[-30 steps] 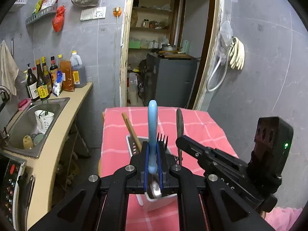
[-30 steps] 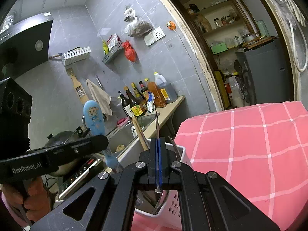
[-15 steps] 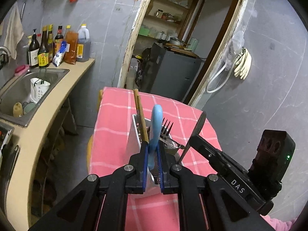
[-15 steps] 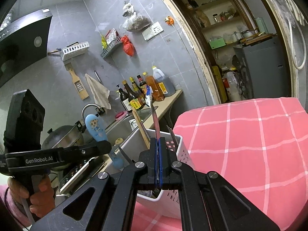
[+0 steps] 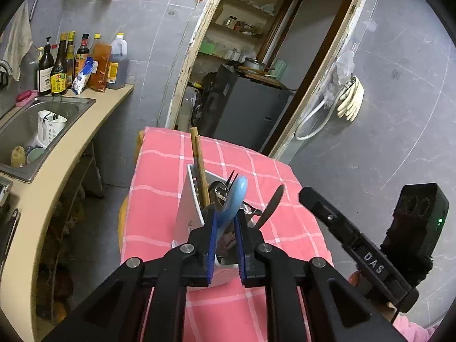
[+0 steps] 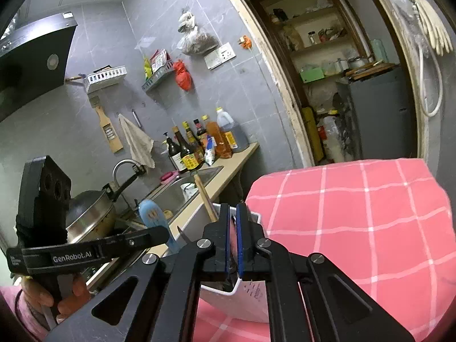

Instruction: Organize utensils

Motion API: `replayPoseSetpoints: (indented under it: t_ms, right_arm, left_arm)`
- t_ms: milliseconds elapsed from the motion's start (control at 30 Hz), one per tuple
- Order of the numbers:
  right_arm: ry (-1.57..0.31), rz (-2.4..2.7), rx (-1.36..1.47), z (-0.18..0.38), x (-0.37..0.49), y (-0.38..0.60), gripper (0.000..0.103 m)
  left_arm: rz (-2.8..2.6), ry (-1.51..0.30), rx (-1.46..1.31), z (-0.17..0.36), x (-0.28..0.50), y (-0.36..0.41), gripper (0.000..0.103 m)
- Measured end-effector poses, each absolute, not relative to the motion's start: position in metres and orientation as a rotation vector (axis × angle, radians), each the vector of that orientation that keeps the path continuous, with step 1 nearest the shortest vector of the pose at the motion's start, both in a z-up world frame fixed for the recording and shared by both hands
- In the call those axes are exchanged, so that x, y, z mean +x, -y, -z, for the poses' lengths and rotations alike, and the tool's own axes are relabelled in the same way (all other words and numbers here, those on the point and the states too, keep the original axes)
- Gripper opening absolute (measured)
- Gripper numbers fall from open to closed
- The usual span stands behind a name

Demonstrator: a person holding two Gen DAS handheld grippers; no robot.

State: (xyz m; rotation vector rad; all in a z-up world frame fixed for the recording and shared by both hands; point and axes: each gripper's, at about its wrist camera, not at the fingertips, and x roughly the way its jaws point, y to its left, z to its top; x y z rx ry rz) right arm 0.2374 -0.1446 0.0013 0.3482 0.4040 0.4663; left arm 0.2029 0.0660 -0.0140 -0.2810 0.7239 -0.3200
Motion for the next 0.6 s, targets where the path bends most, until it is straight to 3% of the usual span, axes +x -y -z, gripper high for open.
replayPoseSetpoints:
  t_ms: [67, 133, 200, 367, 467, 567, 600]
  right_arm:
    - [-0.395, -0.453, 0.348, -0.005, 0.234, 0.147, 0.021]
    - [-0.387, -0.445, 0.353, -0.008, 0.23, 0.15, 0.031]
    - [-0.38, -0.431, 0.349, -0.013, 0.225, 0.153, 0.032]
    - [-0.345, -0.371, 0.33, -0.025, 0.208, 0.163, 0.034]
    - [-0.319, -0.309, 0.325, -0.032, 0.193, 0.175, 0.05]
    - [-0.307, -0.255, 0.304, -0.038, 0.179, 0.189, 0.06]
    - [-0.305, -0.237, 0.296, -0.04, 0.174, 0.192, 0.063]
  left_arm:
    - [0.326, -0.709, -0.285, 0.013, 0.202, -0.066, 0.018]
    - [0.324, -0.686, -0.288, 0.011, 0.2, -0.068, 0.036]
    - [0.319, -0.66, -0.286, 0.008, 0.197, -0.068, 0.044]
    - [0.317, -0.617, -0.268, -0.001, 0.192, -0.063, 0.046]
    - [0.3, -0.571, -0.253, -0.008, 0.184, -0.059, 0.064]
    - [0.28, -0.522, -0.222, -0.015, 0.173, -0.052, 0.079]
    - [0.267, -0.502, -0.216, -0.017, 0.167, -0.049, 0.088]
